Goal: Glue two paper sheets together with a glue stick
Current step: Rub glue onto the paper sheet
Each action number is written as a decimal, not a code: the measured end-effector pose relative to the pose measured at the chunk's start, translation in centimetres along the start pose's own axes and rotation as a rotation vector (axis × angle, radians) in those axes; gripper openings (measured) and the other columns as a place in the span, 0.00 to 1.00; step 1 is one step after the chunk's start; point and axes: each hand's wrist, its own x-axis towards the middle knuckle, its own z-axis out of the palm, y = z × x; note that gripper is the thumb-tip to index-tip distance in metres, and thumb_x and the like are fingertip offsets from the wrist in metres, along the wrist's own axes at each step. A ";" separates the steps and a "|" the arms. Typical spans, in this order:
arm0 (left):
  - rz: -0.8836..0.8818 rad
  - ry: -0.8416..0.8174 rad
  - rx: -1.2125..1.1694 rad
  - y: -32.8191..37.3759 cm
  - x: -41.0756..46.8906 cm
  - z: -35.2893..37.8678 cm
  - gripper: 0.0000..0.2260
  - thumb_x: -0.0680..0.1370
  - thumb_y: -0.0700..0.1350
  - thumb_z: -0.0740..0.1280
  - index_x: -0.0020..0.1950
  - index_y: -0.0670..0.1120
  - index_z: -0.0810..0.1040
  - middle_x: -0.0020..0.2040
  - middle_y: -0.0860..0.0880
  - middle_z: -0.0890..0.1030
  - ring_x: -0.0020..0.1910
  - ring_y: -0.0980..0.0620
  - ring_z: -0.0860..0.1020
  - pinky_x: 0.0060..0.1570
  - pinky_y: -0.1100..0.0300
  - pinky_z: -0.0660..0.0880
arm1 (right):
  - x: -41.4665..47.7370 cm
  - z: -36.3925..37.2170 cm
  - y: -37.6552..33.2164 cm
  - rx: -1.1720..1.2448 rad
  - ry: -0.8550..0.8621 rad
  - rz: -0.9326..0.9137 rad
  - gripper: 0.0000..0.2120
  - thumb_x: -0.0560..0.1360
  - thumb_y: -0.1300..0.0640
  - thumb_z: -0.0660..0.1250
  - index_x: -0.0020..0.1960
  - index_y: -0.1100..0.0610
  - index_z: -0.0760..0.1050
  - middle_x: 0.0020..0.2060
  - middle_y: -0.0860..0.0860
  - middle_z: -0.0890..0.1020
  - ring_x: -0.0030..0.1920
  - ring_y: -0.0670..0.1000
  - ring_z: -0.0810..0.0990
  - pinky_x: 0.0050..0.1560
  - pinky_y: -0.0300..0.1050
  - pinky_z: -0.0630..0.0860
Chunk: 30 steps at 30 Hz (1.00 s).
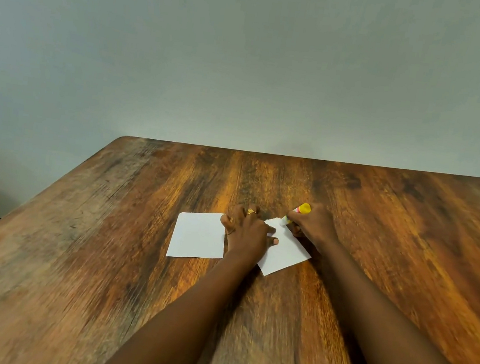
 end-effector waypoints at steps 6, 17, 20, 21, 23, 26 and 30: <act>-0.019 -0.023 0.005 0.2 0.0 -0.1 0.15 0.76 0.56 0.64 0.62 0.57 0.78 0.72 0.48 0.66 0.71 0.41 0.56 0.66 0.41 0.55 | -1.0 -0.7 0.1 0.014 0.007 0.011 0.13 0.67 0.56 0.72 0.41 0.68 0.79 0.36 0.62 0.82 0.33 0.55 0.78 0.35 0.49 0.77; -0.063 -0.049 -0.020 0.7 -0.3 -0.5 0.17 0.76 0.54 0.65 0.65 0.55 0.76 0.74 0.47 0.65 0.73 0.41 0.54 0.68 0.38 0.51 | -3.1 -2.4 0.3 0.009 -0.013 0.044 0.13 0.69 0.56 0.72 0.45 0.66 0.78 0.42 0.62 0.81 0.43 0.60 0.82 0.45 0.55 0.80; -0.075 -0.054 -0.014 0.9 -0.4 -0.7 0.18 0.77 0.54 0.65 0.66 0.54 0.76 0.74 0.47 0.65 0.74 0.41 0.54 0.69 0.38 0.51 | -3.7 -2.9 0.4 -0.023 -0.010 0.038 0.11 0.69 0.56 0.72 0.43 0.63 0.77 0.41 0.59 0.80 0.40 0.56 0.81 0.41 0.49 0.79; -0.073 -0.050 -0.011 0.9 -0.5 -0.7 0.18 0.77 0.54 0.65 0.66 0.54 0.76 0.74 0.47 0.65 0.74 0.41 0.54 0.69 0.38 0.51 | -3.9 -3.0 0.4 -0.038 -0.008 0.033 0.10 0.69 0.55 0.72 0.40 0.62 0.76 0.39 0.58 0.80 0.38 0.54 0.79 0.37 0.46 0.77; -0.063 -0.038 -0.015 1.0 -0.7 -0.8 0.17 0.77 0.53 0.65 0.66 0.54 0.76 0.75 0.47 0.64 0.74 0.41 0.54 0.70 0.38 0.51 | -4.3 -3.4 0.5 -0.052 0.003 0.029 0.10 0.68 0.56 0.72 0.35 0.59 0.74 0.34 0.56 0.78 0.33 0.52 0.76 0.30 0.41 0.71; -0.070 -0.049 -0.012 1.2 -0.8 -1.0 0.17 0.77 0.52 0.64 0.66 0.53 0.76 0.75 0.46 0.63 0.75 0.41 0.52 0.71 0.37 0.48 | -4.7 -3.9 0.6 -0.063 0.015 0.031 0.10 0.66 0.57 0.72 0.35 0.64 0.76 0.32 0.58 0.78 0.32 0.53 0.74 0.31 0.43 0.69; -0.079 -0.062 -0.010 1.3 -1.0 -1.2 0.17 0.77 0.52 0.64 0.66 0.52 0.76 0.75 0.46 0.64 0.76 0.41 0.51 0.71 0.37 0.47 | -5.1 -4.3 0.8 -0.079 0.003 0.031 0.12 0.67 0.56 0.72 0.38 0.67 0.78 0.37 0.62 0.82 0.33 0.53 0.76 0.33 0.44 0.71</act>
